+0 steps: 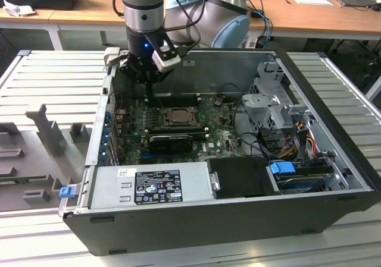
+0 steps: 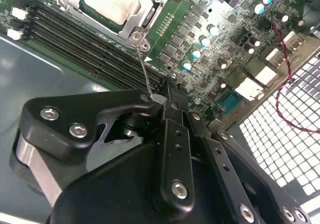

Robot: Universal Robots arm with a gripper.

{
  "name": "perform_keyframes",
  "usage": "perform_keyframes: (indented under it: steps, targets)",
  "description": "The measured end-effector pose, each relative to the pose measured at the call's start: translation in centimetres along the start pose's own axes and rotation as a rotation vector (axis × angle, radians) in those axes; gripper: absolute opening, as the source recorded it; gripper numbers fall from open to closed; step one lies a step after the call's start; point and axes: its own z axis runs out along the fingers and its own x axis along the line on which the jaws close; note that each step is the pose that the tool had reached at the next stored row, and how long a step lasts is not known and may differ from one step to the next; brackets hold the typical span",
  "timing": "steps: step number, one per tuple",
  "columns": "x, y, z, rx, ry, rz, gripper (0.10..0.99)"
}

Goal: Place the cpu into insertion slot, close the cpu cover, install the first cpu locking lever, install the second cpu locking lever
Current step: 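Install the first cpu locking lever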

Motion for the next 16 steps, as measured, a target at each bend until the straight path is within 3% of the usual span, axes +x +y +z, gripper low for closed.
perform_keyframes:
  steps: [12,16]
  targets:
    - [-0.9,-0.04,0.02,0.0,-0.0001,0.0,0.106]
    - [-1.66,-0.08,0.02,0.0,0.0,0.0,0.106]
